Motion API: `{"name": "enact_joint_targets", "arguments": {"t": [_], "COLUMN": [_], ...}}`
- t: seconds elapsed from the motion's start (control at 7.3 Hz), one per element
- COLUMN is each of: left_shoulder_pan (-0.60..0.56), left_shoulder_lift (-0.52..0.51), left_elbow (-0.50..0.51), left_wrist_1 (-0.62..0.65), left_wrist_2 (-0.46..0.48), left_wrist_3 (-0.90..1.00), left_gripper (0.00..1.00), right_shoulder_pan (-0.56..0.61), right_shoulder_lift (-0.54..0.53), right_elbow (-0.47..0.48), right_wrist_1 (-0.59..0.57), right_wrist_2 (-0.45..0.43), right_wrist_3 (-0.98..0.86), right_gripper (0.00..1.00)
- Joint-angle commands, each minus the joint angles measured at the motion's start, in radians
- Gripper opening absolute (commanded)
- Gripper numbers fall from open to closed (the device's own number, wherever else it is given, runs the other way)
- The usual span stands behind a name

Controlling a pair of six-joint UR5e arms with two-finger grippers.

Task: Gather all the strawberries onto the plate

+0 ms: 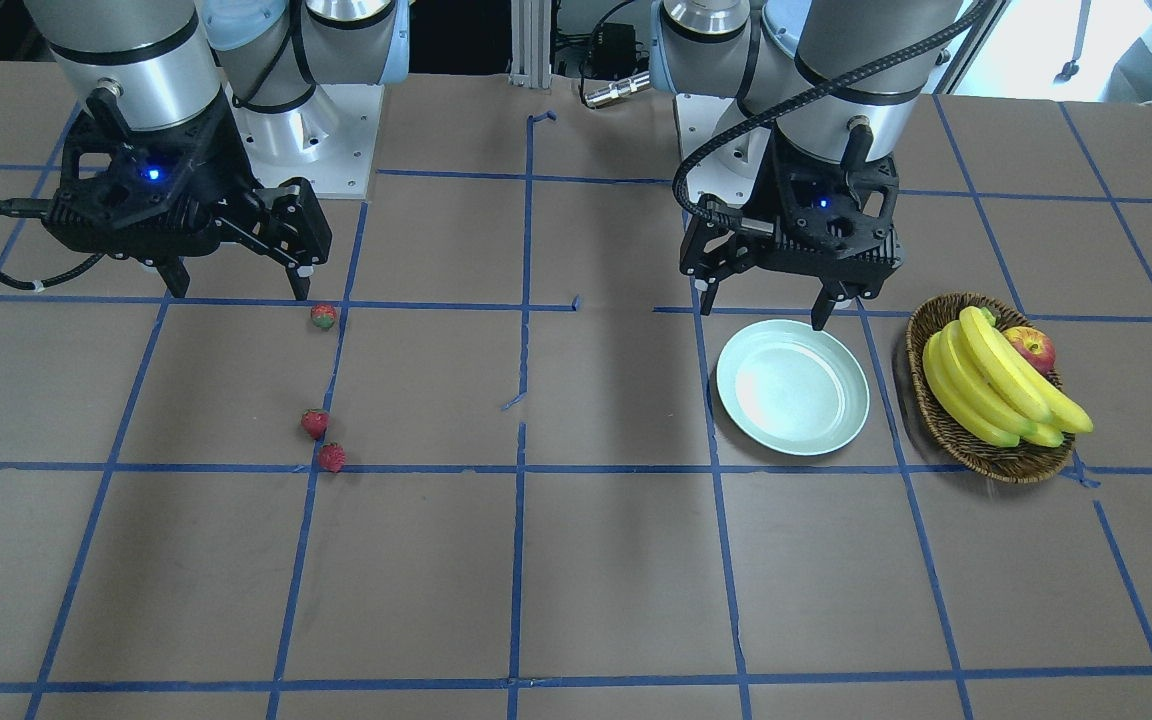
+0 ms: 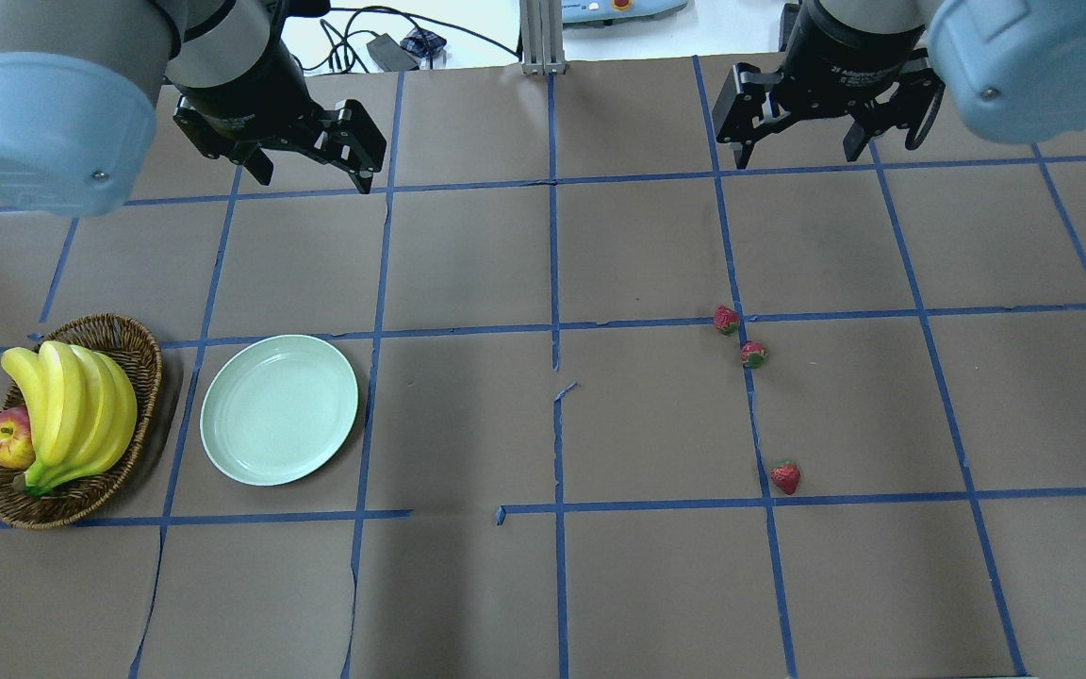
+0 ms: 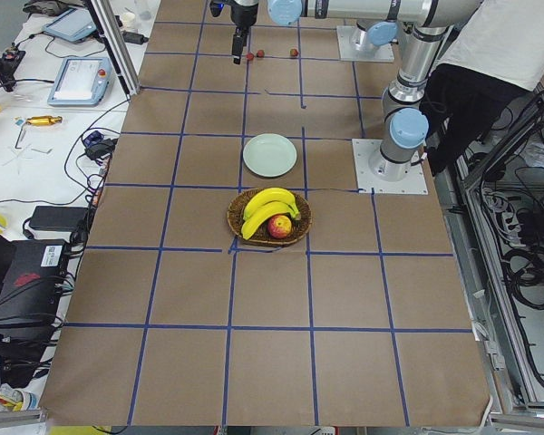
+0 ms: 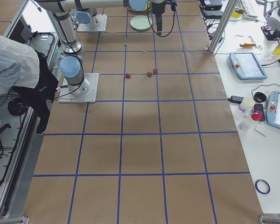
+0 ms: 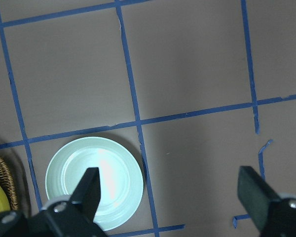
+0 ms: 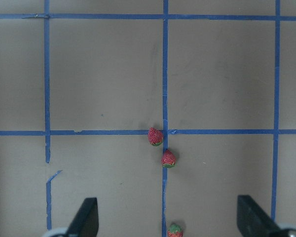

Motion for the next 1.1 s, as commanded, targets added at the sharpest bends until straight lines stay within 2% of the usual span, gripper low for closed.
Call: {"name": "enact_joint_targets", "arguments": {"t": [0.0,0.27,0.55,0.96], "left_shoulder_pan": [-0.001,-0.002,-0.002,0.004], "left_shoulder_lift": [0.009,0.029,0.044,0.047], "left_elbow": [-0.001,-0.009,-0.061,-0.029], "left_wrist_1": [-0.007,-0.032,-0.021,-0.029], "left_wrist_2": [0.000,-0.008,-0.004,-0.002], "left_wrist_3": [0.000,-0.002,0.004,0.002], "left_gripper": [1.00,1.00,1.00,1.00], "right_shoulder_pan": [0.000,-0.001,-0.001,-0.001], "right_shoulder_lift": [0.002,-0.007,-0.009,-0.035], "right_elbow": [0.002,0.003,0.023,0.043], "right_wrist_1": [-0.002,0.004,0.013,0.001], "right_wrist_2": [-0.002,-0.002,-0.001,-0.001], "right_wrist_3": [0.002,0.004,0.002,0.007], "right_gripper": [1.00,1.00,1.00,1.00]}}
